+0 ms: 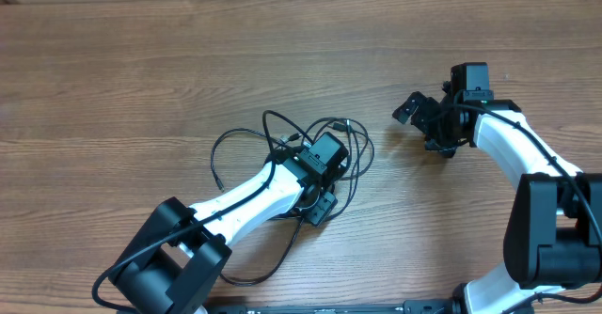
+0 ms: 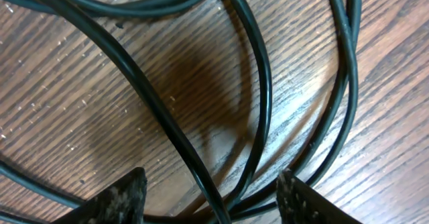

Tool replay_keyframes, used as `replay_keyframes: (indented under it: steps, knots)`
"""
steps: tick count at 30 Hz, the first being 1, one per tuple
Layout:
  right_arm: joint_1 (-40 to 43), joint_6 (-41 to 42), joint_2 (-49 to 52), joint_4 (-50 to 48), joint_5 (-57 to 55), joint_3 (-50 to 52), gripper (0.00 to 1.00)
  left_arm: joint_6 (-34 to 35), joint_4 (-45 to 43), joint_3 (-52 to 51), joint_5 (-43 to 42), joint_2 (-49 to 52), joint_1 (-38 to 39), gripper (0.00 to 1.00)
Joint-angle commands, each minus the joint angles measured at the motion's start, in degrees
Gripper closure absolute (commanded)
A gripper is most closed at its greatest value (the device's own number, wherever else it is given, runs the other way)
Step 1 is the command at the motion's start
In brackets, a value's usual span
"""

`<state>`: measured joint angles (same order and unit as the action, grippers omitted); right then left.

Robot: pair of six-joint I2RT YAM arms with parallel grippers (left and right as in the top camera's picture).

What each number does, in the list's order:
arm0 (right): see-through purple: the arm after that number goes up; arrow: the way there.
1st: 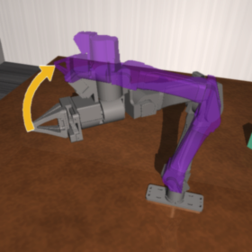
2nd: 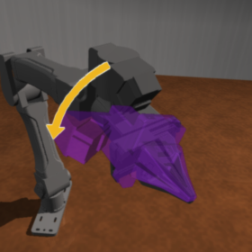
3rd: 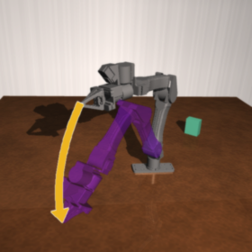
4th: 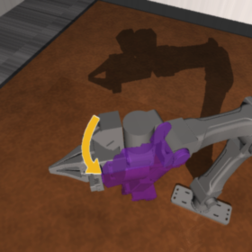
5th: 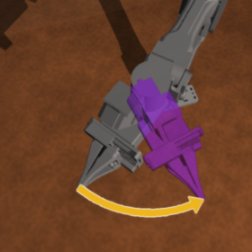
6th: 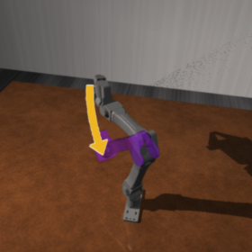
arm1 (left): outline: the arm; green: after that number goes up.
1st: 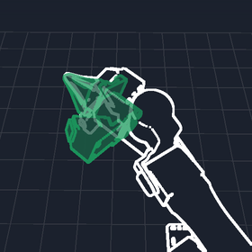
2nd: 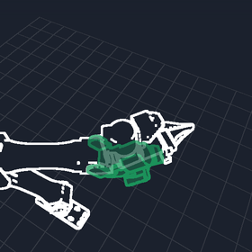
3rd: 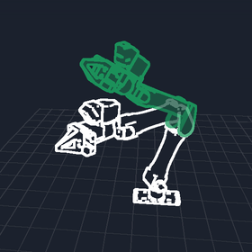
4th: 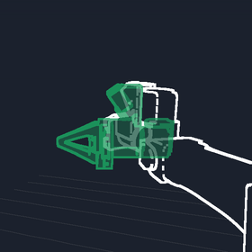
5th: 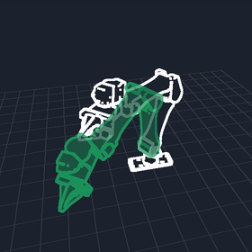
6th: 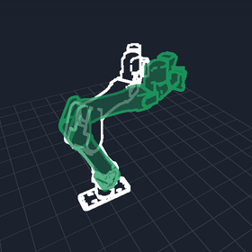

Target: Untangle cables

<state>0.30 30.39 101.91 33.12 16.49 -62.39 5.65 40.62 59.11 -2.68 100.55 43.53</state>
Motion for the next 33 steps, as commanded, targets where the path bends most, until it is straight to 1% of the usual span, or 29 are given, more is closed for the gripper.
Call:
replay_keyframes:
  steps: [1,2,3,5,8,9,10,13,16,17,18,21,22,26,29,32,33]
  knots:
    - [0.1,-0.3,0.1,0.0,-0.4,0.3,0.00,0.6,-0.7,-1.3,1.4,0.4,0.4,0.38]
    - [0.1,-0.3,0.1,0.0,-0.4,0.3,0.00,0.6,-1.0,-1.7,1.4,0.4,0.4,0.39]
    - [0.1,-0.3,0.1,0.0,-0.4,0.3,0.00,0.6,-1.4,-2.1,1.6,0.4,0.4,0.49]
    - [0.1,-0.3,0.1,0.0,-0.4,0.3,0.00,0.5,-1.9,-2.7,1.6,0.4,0.4,0.62]
    - [0.1,-0.3,0.1,0.0,-0.4,0.3,0.00,0.5,-2.8,-3.8,1.7,0.4,0.4,0.63]
    - [0.1,-0.3,0.1,0.0,-0.4,0.3,0.00,0.5,-3.3,-4.4,1.7,0.4,0.4,0.65]
    - [0.1,-0.3,0.1,0.0,-0.4,0.3,0.00,0.5,-3.9,-5.1,1.9,0.4,0.4,0.69]
    - [0.1,-0.3,0.1,0.0,-0.4,0.3,0.00,0.6,-5.6,-7.1,2.8,0.4,0.4,0.70]
    - [0.1,-0.3,0.1,0.0,-0.4,0.3,0.00,0.6,-5.9,-7.3,2.9,0.4,0.4,0.76]
    - [0.1,-0.3,0.1,0.0,-0.4,0.3,0.00,0.6,-6.0,-7.3,2.9,0.4,0.4,0.83]
    - [0.1,-0.3,0.1,0.0,-0.4,0.3,0.00,0.6,-6.0,-7.3,2.9,0.4,0.4,0.96]
    - [0.1,-0.3,0.1,0.0,-0.4,0.3,0.00,0.3,-5.0,-6.6,3.1,0.3,0.4,0.96]
    - [0.1,-0.3,0.1,0.0,-0.4,0.3,0.00,0.3,-2.8,-4.6,3.1,-0.2,0.2,0.96]
    - [0.1,-0.3,0.1,0.0,-0.4,0.3,0.00,0.8,1.0,2.5,3.4,-2.9,-0.5,0.96]
    - [0.1,-0.3,0.1,0.0,-0.4,0.3,0.00,0.8,4.4,9.9,7.0,-6.5,-1.2,0.96]
    - [0.1,-0.3,0.1,0.0,-0.4,0.3,0.00,0.9,9.0,17.3,14.0,-9.8,-2.2,0.96]
    - [0.1,-0.3,0.1,0.0,-0.4,0.3,0.00,1.4,10.2,18.8,15.1,-10.5,-2.6,0.96]
